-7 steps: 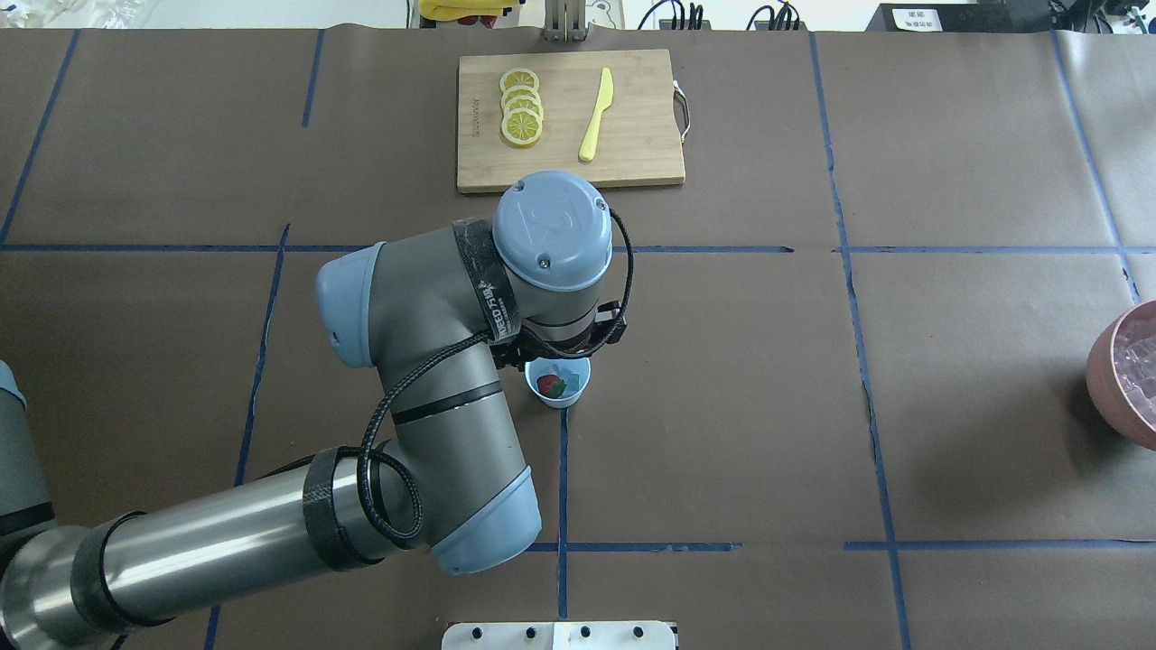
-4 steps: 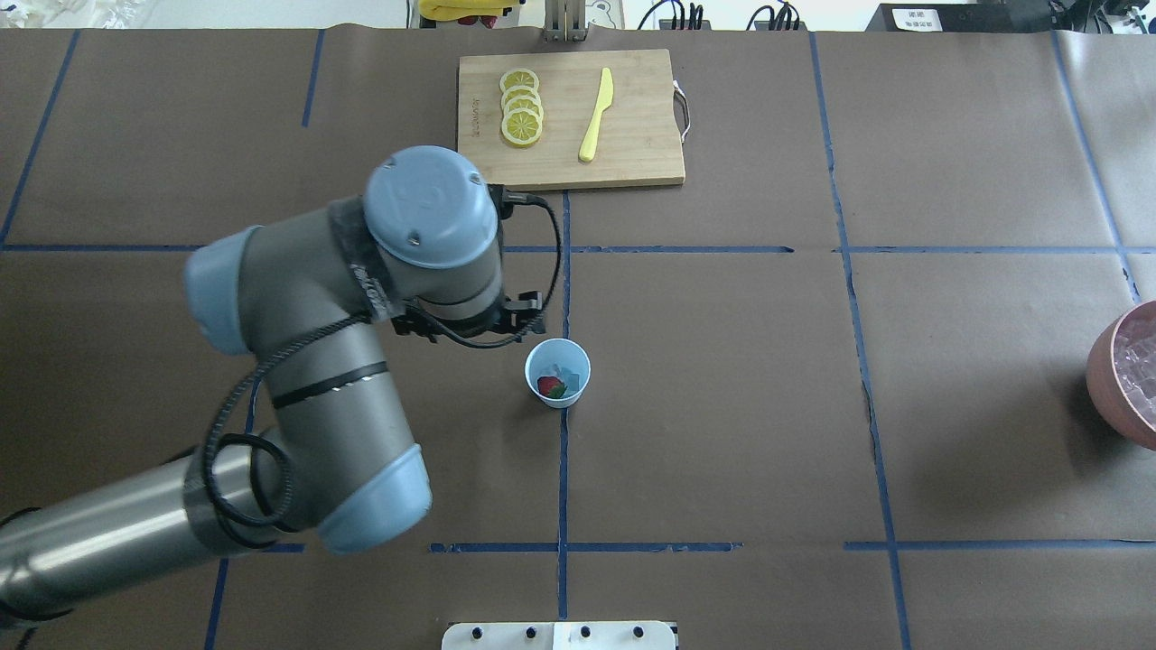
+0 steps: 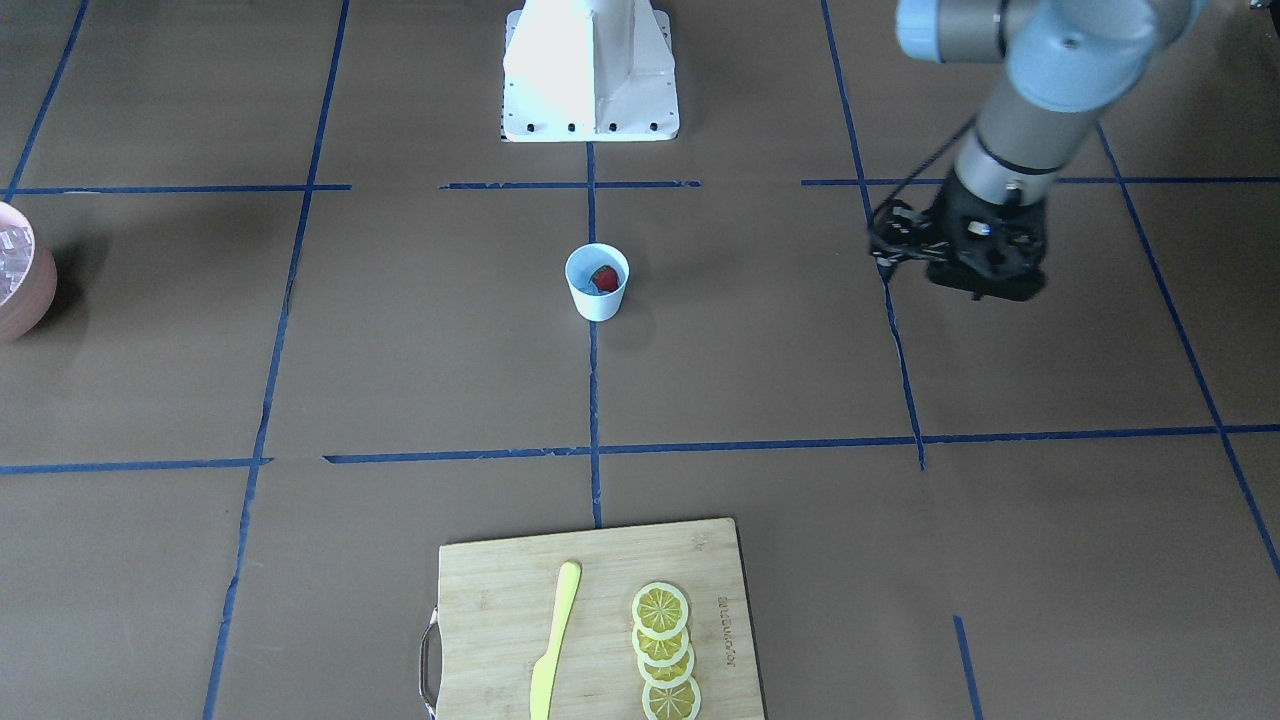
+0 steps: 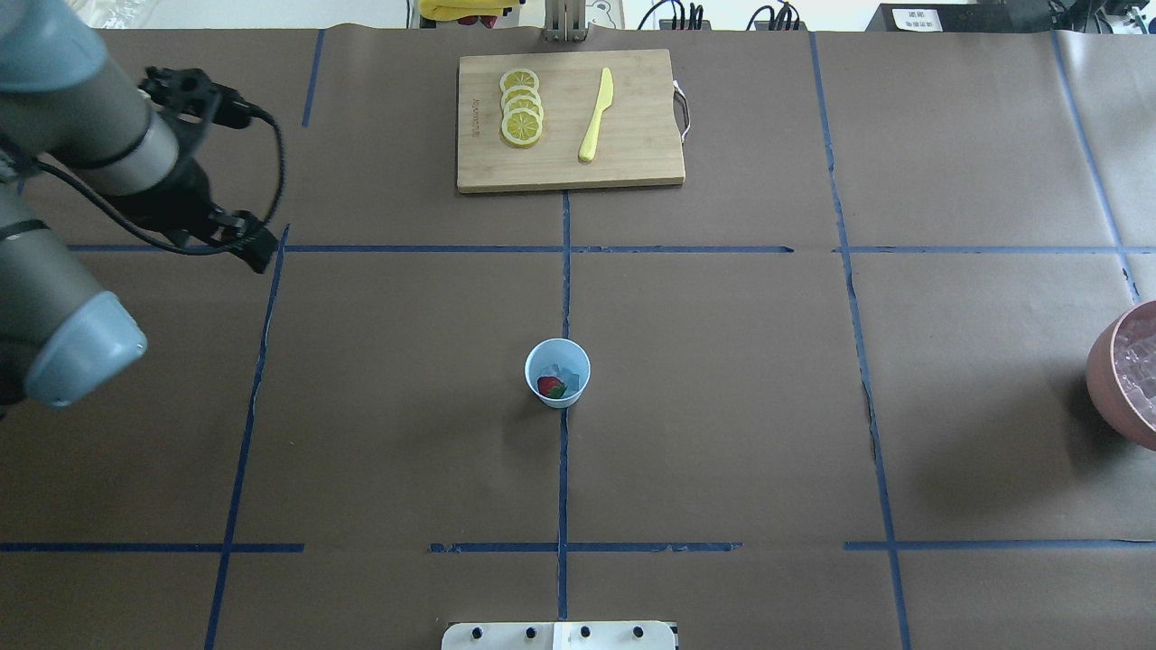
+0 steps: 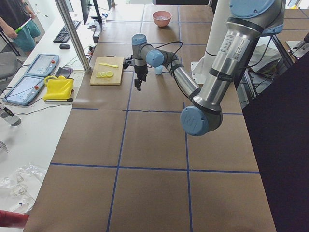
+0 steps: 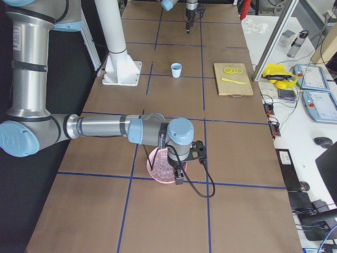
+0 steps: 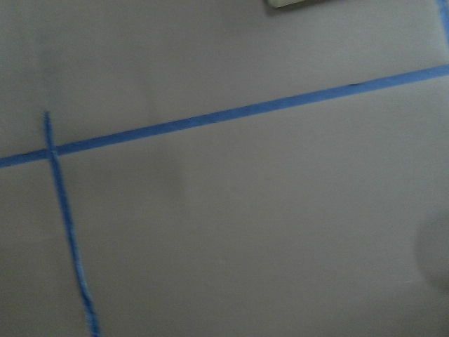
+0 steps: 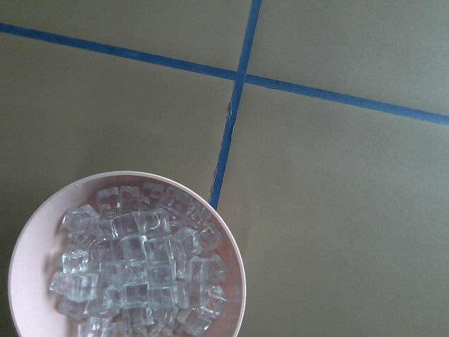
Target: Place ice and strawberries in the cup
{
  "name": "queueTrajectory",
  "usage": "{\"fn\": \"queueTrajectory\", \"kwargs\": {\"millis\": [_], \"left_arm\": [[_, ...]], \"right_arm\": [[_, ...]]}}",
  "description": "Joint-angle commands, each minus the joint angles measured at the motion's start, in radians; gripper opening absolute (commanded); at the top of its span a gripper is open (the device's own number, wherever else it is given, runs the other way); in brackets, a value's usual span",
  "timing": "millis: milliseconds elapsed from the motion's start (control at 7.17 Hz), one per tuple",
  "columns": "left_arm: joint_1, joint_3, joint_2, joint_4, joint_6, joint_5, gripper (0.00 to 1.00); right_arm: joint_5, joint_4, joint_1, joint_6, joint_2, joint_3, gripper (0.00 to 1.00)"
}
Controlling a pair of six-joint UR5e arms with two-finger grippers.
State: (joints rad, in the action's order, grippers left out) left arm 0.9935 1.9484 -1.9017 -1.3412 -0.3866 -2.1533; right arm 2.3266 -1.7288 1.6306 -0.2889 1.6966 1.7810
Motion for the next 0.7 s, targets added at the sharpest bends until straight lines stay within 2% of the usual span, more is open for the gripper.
{"fn": "queueTrajectory", "kwargs": {"millis": [0, 279, 418, 557], "left_arm": [[0.268, -0.049, 0.161, -0.001, 0.371, -0.111, 1.00], [0.371, -0.058, 0.318, -0.003, 0.403, -0.128, 1.00], [0.408, -0.065, 0.350, -0.004, 0.408, -0.128, 1.00], [0.457, -0.098, 0.378, -0.039, 0.490, -0.129, 1.00]], "right_arm": [[0.000, 0.000, 0.000, -0.001, 0.000, 0.000, 0.99], [0.000, 0.000, 0.000, 0.001, 0.000, 0.000, 0.99], [0.000, 0.000, 0.000, 0.001, 0.000, 0.000, 0.99], [0.000, 0.000, 0.000, 0.001, 0.000, 0.001, 0.99]]}}
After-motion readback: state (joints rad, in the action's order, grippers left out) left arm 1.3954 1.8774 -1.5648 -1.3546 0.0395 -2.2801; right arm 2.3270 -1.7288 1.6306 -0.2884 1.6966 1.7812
